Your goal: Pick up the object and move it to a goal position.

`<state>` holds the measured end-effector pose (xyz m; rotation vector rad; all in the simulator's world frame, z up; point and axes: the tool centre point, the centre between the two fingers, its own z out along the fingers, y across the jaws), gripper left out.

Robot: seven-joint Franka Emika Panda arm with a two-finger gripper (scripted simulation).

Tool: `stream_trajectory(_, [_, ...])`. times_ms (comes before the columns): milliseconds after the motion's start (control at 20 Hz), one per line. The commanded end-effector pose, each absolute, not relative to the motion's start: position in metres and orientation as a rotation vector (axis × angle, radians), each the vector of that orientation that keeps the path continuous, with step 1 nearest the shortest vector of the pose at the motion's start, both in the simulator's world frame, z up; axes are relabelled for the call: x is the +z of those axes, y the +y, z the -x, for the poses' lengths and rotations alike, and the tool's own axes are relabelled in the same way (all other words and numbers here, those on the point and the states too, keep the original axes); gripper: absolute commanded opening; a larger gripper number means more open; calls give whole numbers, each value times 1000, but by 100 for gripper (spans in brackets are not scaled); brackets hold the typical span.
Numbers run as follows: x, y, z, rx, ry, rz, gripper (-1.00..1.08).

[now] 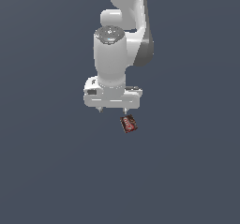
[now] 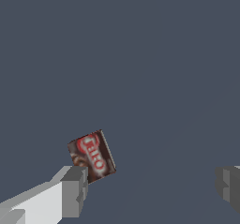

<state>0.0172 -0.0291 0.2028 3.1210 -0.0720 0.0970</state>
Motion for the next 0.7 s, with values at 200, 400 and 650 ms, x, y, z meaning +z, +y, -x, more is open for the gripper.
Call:
stream_trajectory(200, [199,-31,-15,85,-55,-3119,100])
stream_trajectory(400, [191,-37,-11,60,-23,-3115,100])
stream_trajectory(650, [191,-39,-10,54,-22,-3114,100])
